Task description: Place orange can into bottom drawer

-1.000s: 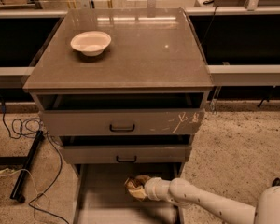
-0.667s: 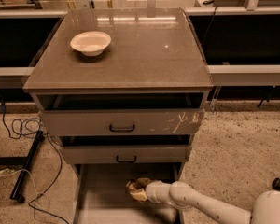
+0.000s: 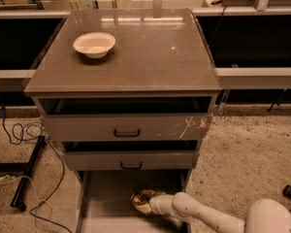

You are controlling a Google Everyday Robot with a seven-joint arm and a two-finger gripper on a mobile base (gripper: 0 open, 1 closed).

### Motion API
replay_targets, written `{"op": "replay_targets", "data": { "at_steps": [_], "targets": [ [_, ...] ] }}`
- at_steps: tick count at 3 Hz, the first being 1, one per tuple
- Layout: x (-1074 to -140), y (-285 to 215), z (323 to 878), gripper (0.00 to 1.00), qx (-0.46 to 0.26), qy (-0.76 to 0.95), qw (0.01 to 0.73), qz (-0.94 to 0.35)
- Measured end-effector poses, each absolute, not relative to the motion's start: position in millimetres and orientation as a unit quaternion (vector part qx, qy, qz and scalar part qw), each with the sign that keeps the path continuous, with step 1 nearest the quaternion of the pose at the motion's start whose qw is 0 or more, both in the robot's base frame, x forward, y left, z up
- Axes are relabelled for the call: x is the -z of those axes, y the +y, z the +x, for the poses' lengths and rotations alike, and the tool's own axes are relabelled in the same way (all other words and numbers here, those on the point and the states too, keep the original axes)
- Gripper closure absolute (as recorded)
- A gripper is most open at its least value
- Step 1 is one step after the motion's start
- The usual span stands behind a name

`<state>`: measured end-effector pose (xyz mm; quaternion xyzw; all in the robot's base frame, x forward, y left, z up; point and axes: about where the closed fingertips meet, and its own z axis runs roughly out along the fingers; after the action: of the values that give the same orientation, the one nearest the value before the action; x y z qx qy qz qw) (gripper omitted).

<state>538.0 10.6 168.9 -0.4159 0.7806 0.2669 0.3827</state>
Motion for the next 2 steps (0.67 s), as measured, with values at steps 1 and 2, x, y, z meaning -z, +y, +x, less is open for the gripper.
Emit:
{"op": "replay_targets", "data": {
  "at_steps": [1,2],
  "targets": [
    [-153.2,14.1,536.4,1.00,-0.259,0.781,0.380,-0.424],
    [-153.1,14.2,536.4,0.81,-0.259,0.781,0.380,-0.423]
  ]
}}
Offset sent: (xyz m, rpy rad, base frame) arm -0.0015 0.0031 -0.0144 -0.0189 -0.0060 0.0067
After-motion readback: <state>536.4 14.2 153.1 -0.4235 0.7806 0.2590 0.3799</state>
